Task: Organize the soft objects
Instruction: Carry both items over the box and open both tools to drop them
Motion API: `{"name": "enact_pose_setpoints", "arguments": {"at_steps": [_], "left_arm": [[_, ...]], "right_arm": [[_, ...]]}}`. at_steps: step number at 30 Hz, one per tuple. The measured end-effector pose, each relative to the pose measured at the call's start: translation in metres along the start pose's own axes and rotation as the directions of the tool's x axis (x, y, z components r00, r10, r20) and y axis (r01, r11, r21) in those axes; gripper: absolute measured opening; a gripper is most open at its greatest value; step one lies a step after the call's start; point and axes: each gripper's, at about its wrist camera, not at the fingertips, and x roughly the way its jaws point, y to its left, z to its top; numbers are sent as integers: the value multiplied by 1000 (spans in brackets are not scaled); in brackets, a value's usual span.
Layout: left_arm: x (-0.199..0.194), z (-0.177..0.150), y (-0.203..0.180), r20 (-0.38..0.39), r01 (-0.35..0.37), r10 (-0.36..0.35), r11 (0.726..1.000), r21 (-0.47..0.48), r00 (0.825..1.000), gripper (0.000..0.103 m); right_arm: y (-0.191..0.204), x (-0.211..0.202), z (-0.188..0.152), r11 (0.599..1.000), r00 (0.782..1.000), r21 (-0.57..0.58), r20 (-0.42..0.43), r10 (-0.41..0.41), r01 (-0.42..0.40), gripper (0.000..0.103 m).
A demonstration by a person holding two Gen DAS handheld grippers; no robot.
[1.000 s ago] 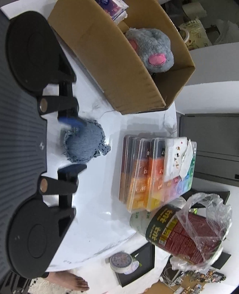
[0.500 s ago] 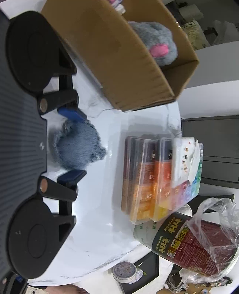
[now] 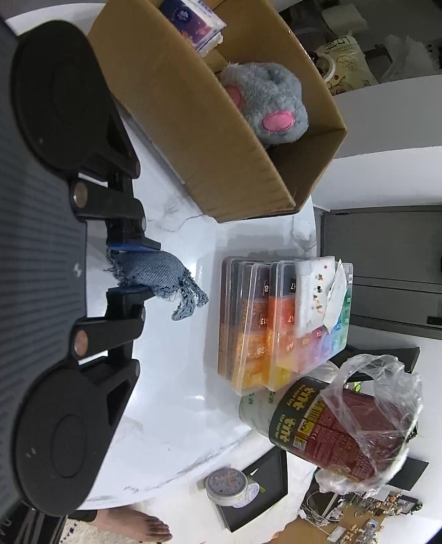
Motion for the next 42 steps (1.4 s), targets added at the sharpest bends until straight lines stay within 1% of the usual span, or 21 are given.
{"name": "enact_pose_setpoints", "arguments": {"at_steps": [8, 16, 23, 29, 36, 42], "left_arm": [[-28, 2, 10, 14, 51, -51, 999, -14, 999, 17], [-62, 8, 24, 47, 71, -70, 997, -19, 996, 17], [-85, 19, 40, 90, 59, -55, 998, -31, 994, 17], [-101, 29, 62, 129, 52, -44, 997, -56, 991, 17], [-114, 41, 100, 167, 24, -3, 992, -120, 986, 17], [-119, 47, 128, 179, 13, 18, 985, -170, 984, 17]], "right_arm": [[18, -11, 4, 1000, 1000, -19, 16, 12, -12, 32], [43, -23, 18, 997, 999, -67, 40, 34, -31, 32], [64, -27, 28, 994, 998, -105, 49, 46, -40, 32], [86, -28, 42, 989, 996, -139, 64, 63, -53, 32], [117, -23, 58, 979, 994, -191, 69, 87, -72, 32], [149, -13, 65, 965, 993, -247, 61, 103, -85, 32]]}}
